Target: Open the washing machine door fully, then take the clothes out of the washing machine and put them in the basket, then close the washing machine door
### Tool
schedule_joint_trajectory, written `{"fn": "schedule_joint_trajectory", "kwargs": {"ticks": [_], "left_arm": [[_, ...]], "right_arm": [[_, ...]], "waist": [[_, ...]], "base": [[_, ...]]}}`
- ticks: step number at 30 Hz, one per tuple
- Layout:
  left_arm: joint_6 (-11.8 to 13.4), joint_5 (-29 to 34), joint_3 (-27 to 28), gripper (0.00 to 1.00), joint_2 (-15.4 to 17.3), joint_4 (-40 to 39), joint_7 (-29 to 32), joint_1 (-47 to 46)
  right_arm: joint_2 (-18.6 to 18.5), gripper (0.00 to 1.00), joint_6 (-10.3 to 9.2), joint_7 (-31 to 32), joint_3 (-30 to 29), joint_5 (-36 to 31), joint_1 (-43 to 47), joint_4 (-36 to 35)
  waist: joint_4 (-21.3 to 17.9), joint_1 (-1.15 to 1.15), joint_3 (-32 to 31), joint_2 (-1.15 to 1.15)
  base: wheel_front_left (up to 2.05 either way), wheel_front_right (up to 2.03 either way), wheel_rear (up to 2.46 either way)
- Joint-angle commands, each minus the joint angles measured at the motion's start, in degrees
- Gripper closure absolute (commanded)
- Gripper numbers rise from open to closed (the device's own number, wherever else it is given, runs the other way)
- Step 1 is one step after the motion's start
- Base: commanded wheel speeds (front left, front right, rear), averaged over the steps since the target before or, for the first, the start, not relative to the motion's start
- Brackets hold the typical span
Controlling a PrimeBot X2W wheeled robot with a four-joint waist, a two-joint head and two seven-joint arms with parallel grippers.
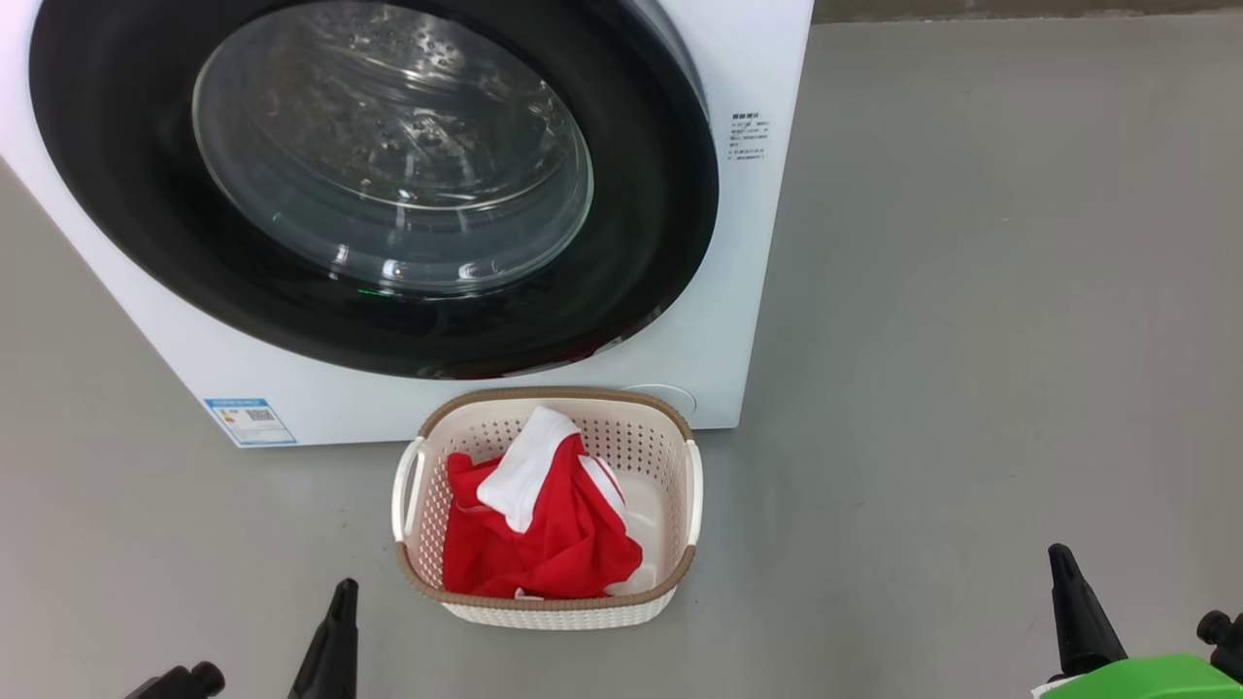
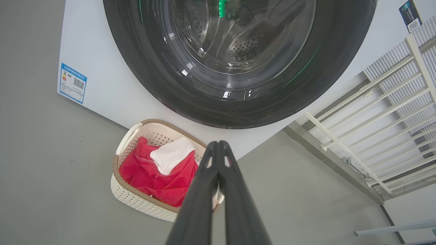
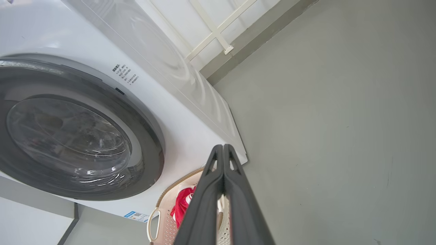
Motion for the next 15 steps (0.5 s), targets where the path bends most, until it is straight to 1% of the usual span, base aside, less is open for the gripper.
{"fn": "schedule_joint_trajectory", "kwargs": {"ticks": [1,15], "left_arm": [[-0.1,-1.9,1.3,1.0,1.0,-1.3,0.4,-2.1],[-0.2,-9.9,2.1,1.0,1.1,-1.4,2.4,-2.8]], "right_arm": [[-0.9,1.0,-0.02,0.6,0.6,1.9,-2.2,-1.6],[-1.0,1.0,-0.03,2.8,0.8,9.1,-3.5,-1.8]], "waist": [[-0.1,-0.01,-0.1,0.0],[-0.8,-0.01,-0.6,0.0]], "base": [[0.0,0.0,0.0],[0.0,0.0,0.0]]}}
